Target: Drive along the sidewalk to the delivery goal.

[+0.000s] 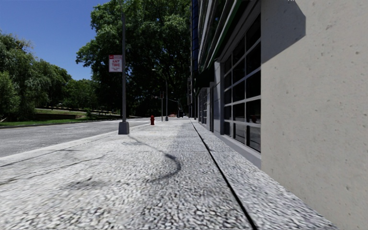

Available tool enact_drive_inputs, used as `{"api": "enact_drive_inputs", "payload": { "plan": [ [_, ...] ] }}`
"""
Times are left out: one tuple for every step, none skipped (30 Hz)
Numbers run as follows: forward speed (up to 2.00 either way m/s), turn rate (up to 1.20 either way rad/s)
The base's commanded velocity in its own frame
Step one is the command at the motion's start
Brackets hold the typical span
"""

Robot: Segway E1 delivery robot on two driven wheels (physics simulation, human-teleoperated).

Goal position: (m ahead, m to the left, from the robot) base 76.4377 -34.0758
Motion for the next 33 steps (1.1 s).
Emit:
{"api": "enact_drive_inputs", "payload": {
  "plan": [
    [2.00, 0.00],
    [2.00, 0.00],
    [2.00, 0.00],
    [2.00, 0.00],
    [2.00, 0.00],
    [2.00, 0.00],
    [2.00, 0.00],
    [2.00, 0.00],
    [2.00, 0.00],
    [2.00, 0.00],
    [2.00, 0.00],
    [2.00, 0.00],
    [2.00, 0.00],
    [2.00, 0.00],
    [2.00, 0.00],
    [2.00, 0.00],
    [2.00, 0.00],
    [2.00, 0.00],
    [2.00, 0.00],
    [2.00, 0.00],
    [2.00, 0.00],
    [2.00, 0.00],
    [2.00, 0.00],
    [2.00, 0.00],
    [2.00, 0.00],
    [2.00, 0.00],
    [2.00, 0.00],
    [2.00, 0.00],
    [2.00, 0.00],
    [2.00, 0.00],
    [2.00, 0.00],
    [2.00, 0.00],
    [2.00, 0.00]
  ]
}}
